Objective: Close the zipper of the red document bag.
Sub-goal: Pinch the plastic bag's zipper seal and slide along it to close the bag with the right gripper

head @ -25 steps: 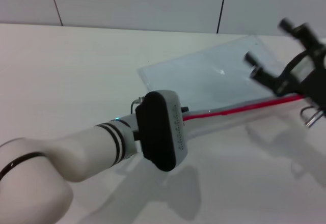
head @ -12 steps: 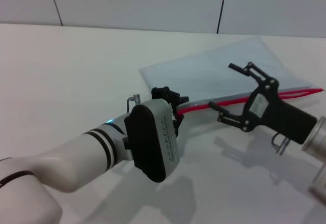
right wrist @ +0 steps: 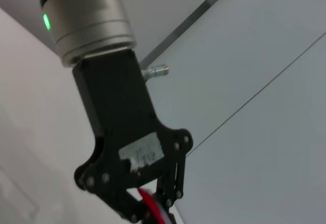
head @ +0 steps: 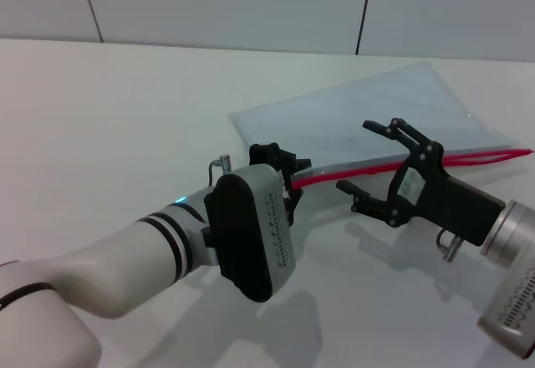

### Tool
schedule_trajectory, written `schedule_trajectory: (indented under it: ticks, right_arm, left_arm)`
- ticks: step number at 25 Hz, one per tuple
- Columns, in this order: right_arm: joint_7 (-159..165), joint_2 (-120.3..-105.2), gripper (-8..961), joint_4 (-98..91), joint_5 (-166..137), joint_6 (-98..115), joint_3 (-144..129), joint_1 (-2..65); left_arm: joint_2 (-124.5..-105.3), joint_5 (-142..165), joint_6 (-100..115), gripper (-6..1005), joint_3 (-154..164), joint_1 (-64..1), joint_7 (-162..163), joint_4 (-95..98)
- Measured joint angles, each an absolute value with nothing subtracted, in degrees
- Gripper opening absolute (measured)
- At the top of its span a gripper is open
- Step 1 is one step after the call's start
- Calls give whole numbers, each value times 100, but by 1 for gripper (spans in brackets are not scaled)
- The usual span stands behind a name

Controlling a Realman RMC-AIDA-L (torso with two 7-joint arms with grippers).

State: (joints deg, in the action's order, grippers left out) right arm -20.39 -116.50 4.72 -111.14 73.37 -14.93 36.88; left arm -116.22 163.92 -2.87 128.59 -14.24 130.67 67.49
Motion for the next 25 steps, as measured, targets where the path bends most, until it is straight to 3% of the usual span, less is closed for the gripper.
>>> schedule_trajectory:
  ticks: [15,20,23,25]
  right_arm:
    - [-2960,-11663,850,698,-11070,6888,-1382,3711]
    - [-3140,-11663,603,719,-11071,6827,-1379,3709]
    - [-3142,-11664,358,720,-11072,6822,-1373,3707]
    - [-3143,-11663,338,716,-11074,6821,-1372,3700]
  left_arm:
    - [-11619,16434,-291,53,12867,-1373,13052,6803]
    - [-11619,16438,-291,54,12876,-1371,13051,6803]
    - [-11619,16438,-290,54,12877,-1371,13051,6803]
    - [-11619,16437,-290,54,12877,-1371,13040,6803]
